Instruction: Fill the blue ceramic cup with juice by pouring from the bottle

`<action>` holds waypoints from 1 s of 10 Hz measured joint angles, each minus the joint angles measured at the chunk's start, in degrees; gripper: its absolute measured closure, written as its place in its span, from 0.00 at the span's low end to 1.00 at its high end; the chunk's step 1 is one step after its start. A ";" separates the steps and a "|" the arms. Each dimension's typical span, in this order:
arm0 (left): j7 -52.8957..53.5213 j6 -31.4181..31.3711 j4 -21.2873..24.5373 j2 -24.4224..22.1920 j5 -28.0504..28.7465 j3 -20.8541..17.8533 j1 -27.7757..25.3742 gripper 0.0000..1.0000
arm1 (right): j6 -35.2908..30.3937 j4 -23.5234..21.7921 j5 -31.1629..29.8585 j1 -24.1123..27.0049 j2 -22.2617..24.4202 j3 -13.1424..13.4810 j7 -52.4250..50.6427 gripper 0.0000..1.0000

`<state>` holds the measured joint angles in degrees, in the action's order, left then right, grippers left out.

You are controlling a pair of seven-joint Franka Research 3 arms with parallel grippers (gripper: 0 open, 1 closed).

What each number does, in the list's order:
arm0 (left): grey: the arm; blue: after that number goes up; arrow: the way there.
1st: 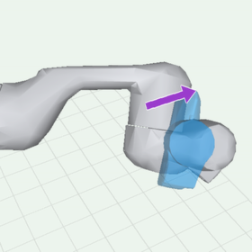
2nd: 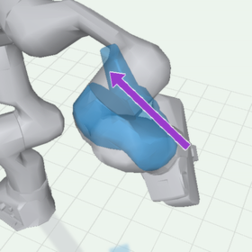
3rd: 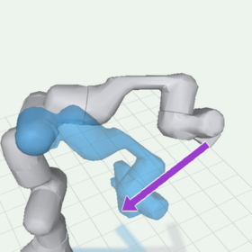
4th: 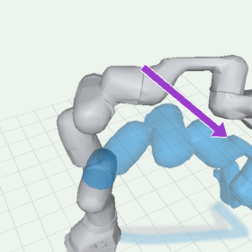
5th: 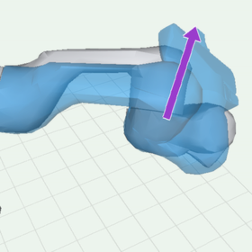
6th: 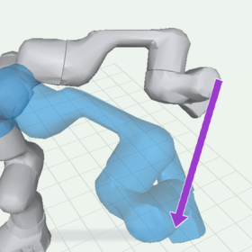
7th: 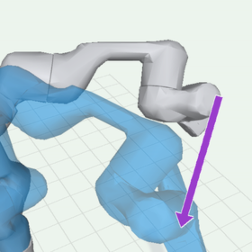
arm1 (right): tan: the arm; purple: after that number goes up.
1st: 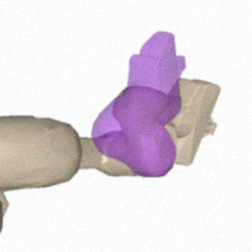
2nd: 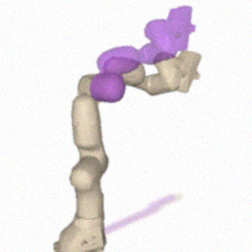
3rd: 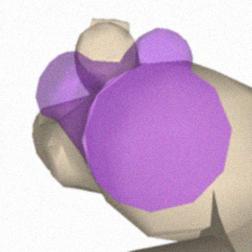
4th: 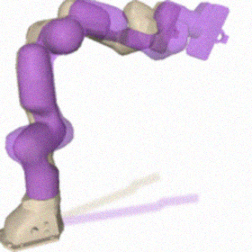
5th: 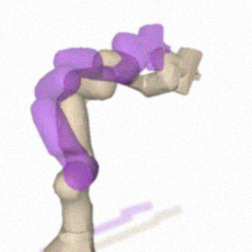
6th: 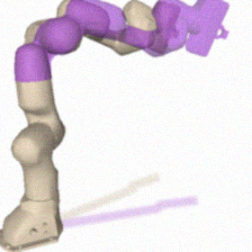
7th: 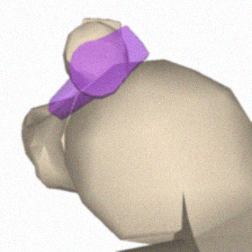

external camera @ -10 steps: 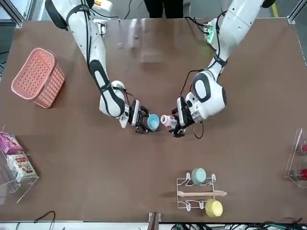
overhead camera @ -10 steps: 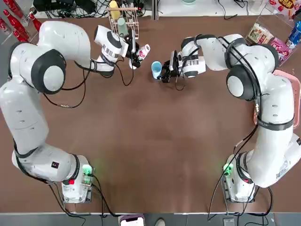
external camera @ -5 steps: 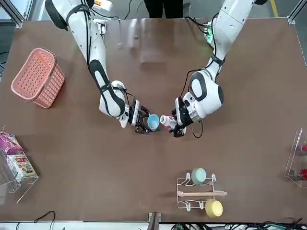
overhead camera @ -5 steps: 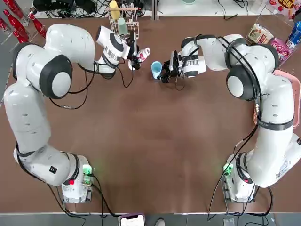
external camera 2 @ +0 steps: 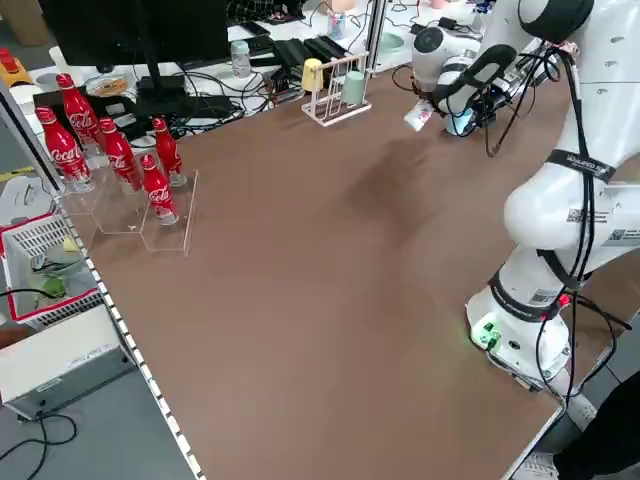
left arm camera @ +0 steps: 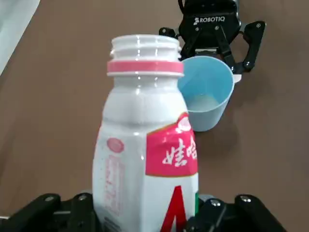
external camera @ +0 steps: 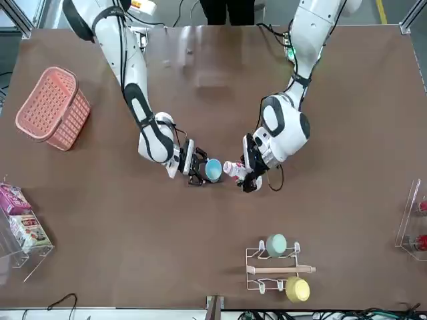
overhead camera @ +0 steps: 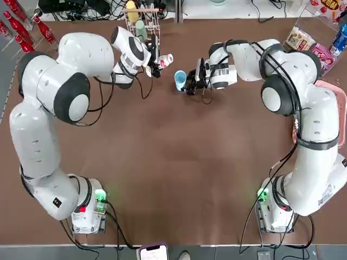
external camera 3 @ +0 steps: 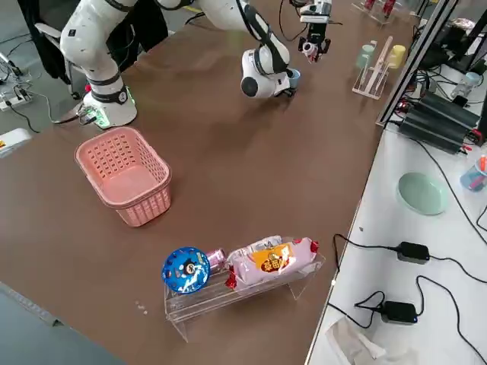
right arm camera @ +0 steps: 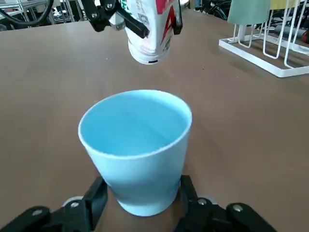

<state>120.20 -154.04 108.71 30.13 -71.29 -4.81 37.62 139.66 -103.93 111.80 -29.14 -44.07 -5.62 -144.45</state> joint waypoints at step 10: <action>0.00 0.00 -0.06 0.02 1.13 -12.21 12.57 0.58 | 0.00 -0.05 0.25 0.00 -0.02 0.03 0.00 0.33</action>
<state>120.19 -154.04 108.66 30.14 -70.16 -17.02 50.19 139.66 -103.98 112.05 -29.14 -44.09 -5.59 -144.45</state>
